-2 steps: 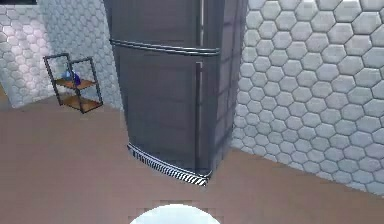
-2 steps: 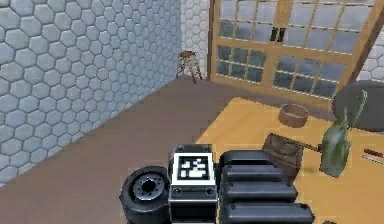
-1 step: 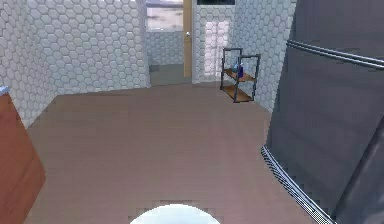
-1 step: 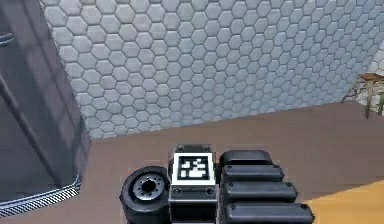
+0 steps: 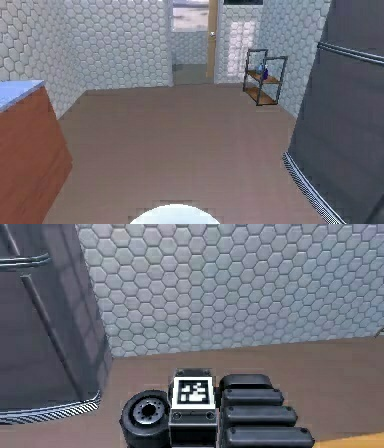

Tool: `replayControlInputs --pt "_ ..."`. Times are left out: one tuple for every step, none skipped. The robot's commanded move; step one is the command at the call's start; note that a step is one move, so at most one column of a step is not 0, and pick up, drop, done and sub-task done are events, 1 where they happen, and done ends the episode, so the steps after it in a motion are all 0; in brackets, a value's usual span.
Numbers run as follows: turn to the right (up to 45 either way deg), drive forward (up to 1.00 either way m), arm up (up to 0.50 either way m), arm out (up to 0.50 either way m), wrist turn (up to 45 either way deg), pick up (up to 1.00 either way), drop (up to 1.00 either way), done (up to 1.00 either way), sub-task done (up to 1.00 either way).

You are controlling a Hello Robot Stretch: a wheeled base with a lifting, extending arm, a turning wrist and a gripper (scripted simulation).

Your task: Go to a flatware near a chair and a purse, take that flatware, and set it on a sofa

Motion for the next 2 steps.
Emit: replayControlInputs --pt "0.0 1.00 0.00 0.00 0.0 0.00 0.00 0.00 0.00" --pt "0.0 1.00 0.00 0.00 0.0 0.00 0.00 0.00 0.00"
